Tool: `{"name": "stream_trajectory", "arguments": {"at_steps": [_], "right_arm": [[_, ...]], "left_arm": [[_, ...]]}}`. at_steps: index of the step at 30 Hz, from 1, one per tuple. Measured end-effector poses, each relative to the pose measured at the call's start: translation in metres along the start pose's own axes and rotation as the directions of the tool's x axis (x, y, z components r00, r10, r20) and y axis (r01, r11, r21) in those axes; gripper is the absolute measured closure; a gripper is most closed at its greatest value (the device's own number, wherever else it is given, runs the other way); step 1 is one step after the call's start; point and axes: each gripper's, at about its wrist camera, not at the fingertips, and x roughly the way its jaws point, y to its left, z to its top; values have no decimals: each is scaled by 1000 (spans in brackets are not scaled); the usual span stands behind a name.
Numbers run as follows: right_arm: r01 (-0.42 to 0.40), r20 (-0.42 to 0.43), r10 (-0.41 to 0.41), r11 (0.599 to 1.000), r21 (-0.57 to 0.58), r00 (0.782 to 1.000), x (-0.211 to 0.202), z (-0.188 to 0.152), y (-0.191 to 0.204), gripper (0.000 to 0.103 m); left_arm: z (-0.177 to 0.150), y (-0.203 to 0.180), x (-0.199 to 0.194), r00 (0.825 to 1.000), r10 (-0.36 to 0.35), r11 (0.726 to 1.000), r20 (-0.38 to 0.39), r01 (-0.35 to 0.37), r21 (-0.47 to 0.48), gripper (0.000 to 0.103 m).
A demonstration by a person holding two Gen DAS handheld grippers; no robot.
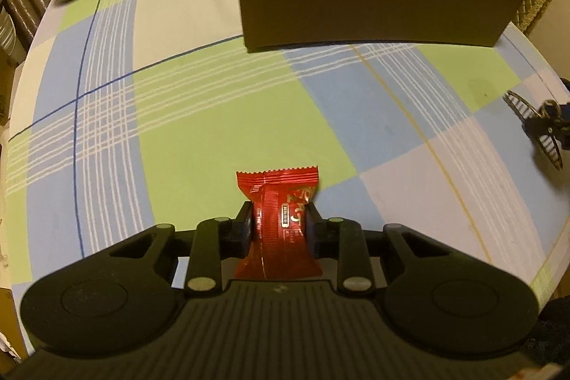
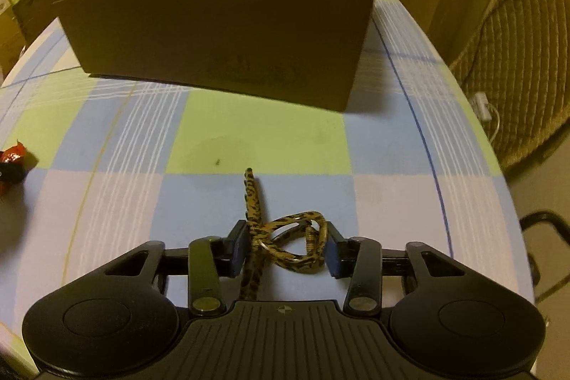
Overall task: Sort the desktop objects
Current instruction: 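Carry the red candy and hair clip into the brown box and open both grippers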
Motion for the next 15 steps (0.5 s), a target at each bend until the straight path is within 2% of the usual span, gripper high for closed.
{"name": "stream_trajectory", "arguments": {"at_steps": [3,8,15], "right_arm": [[-36,6,35,999,19,999,-4,4,-2,63],[-104,58,101,993,51,993,-22,20,-3,63],[-149,158,140,988,49,977,-47,67,-12,63]], "left_arm": [[2,-6,-4,1000,-21,1000,10,21,-1,79],[17,-17,-20,996,-58,998,70,56,24,79],[65,-29,-45,974,-104,994,202,92,67,79]]}}
